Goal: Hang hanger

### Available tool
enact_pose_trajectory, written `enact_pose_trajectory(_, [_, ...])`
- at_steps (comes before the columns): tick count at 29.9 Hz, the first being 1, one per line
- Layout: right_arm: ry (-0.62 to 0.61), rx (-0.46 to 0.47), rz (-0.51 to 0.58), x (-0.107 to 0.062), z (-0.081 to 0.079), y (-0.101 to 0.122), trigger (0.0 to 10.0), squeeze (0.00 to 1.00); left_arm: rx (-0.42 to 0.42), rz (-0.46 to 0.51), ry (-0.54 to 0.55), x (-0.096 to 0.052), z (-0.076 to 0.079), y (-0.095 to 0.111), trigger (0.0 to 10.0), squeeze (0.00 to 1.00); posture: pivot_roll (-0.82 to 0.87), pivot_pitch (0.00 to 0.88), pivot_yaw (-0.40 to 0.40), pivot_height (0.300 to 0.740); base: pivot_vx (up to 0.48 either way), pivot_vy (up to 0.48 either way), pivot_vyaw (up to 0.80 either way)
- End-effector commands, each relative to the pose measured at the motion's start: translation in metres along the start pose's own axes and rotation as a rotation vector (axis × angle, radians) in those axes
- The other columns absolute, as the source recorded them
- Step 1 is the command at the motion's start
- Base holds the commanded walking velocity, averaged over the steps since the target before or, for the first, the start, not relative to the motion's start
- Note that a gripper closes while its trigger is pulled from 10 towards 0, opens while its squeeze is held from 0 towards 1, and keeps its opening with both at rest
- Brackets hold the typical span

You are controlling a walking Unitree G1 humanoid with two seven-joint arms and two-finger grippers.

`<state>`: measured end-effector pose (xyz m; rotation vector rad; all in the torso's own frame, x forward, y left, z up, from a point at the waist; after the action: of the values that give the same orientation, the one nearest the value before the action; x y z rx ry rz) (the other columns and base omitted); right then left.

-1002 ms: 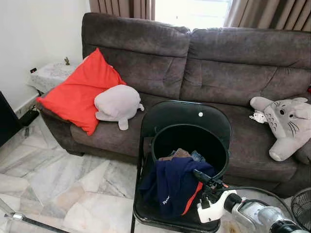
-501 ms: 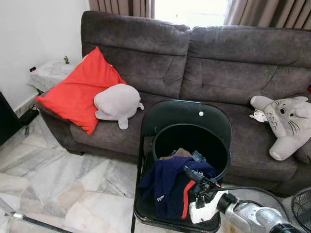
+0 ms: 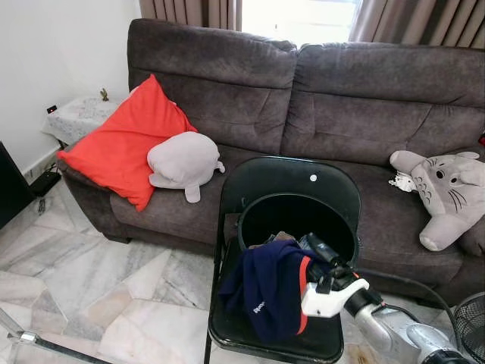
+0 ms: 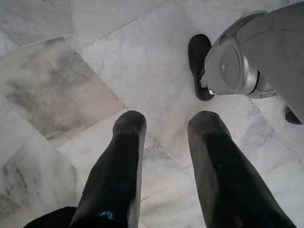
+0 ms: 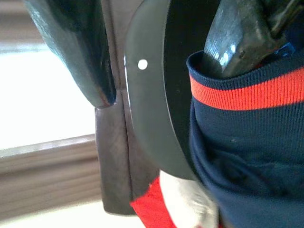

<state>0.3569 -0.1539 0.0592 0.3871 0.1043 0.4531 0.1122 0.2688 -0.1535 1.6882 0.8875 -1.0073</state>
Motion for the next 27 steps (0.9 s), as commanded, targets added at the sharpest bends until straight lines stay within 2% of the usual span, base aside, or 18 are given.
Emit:
enact_pose_trajectory(1, [0.014,0.05,-0.012,-0.003,-0.006,-0.001,10.0,0.0,0.013,-0.018,0.004,-0.001,-0.004,-0.005,10.0,0.0,0.04,0.0,0.022,0.74,0.0,0.0,0.0])
enact_pose_trajectory(3, [0.056,0.079,0.004,-0.003,-0.016,0.005,10.0,0.0,0.016,-0.018,0.004,-0.001,-0.004,-0.005,10.0,0.0,0.04,0.0,0.022,0.74,0.0,0.0,0.0])
enact_pose_trajectory(5, [0.074,0.089,0.009,-0.003,-0.02,0.007,10.0,0.0,0.017,-0.018,0.004,-0.001,-0.004,-0.005,10.0,0.0,0.04,0.0,0.022,0.74,0.0,0.0,0.0])
enact_pose_trajectory(6, [0.119,0.13,0.009,-0.004,-0.028,0.009,10.0,0.0,0.017,-0.017,0.005,-0.001,-0.004,-0.005,10.0,0.0,0.04,0.0,0.022,0.74,0.0,0.0,0.0])
enact_pose_trajectory(10, [0.169,0.192,-0.007,-0.003,-0.033,0.008,10.0,0.0,0.016,-0.017,0.006,-0.001,-0.004,-0.005,10.0,0.0,0.05,0.0,0.021,0.74,0.0,0.0,0.0])
enact_pose_trajectory(12, [0.174,0.191,-0.01,-0.003,-0.033,0.008,10.0,0.0,0.016,-0.017,0.006,-0.001,-0.004,-0.005,10.0,0.0,0.05,0.0,0.021,0.74,0.0,0.0,0.0])
enact_pose_trajectory(18, [0.263,0.125,0.004,-0.003,-0.038,0.005,10.0,0.0,0.015,-0.019,0.009,-0.001,-0.005,-0.005,10.0,0.0,0.05,0.0,0.02,0.74,0.0,0.0,0.0])
enact_pose_trajectory(20, [0.331,0.047,0.034,-0.007,-0.047,0.007,10.0,0.0,0.015,-0.019,0.01,-0.001,-0.005,-0.005,10.0,0.0,0.05,0.0,0.02,0.74,0.0,0.0,0.0])
enact_pose_trajectory(25, [0.367,0.032,0.071,-0.007,-0.051,0.012,10.0,0.0,0.013,-0.017,0.011,-0.001,-0.005,-0.005,10.0,0.0,0.05,0.0,0.016,0.74,0.0,0.0,0.0])
enact_pose_trajectory(26, [0.377,0.024,0.085,-0.007,-0.053,0.014,6.5,0.0,0.013,-0.017,0.012,-0.001,-0.005,-0.005,10.0,0.0,0.06,0.0,0.016,0.74,0.0,0.0,0.0])
enact_pose_trajectory(27, [0.384,0.019,0.094,-0.007,-0.054,0.016,6.5,0.0,0.014,-0.017,0.012,-0.001,-0.005,-0.005,10.0,0.0,0.06,0.0,0.016,0.74,0.0,0.0,0.0])
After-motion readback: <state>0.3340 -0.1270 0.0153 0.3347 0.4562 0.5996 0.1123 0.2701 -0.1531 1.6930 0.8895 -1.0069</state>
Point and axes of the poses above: a point about 5 cm out from each wrist's last joint towards the gripper, its own x axis pointing out of the wrist towards the gripper, its own y axis along the axis of the wrist's last joint, z = x × y, the point moved 6 cm from there along x, pointing out of the wrist towards the gripper, and after that the axes turned 13 degrees about x, right-handed, at the moved point
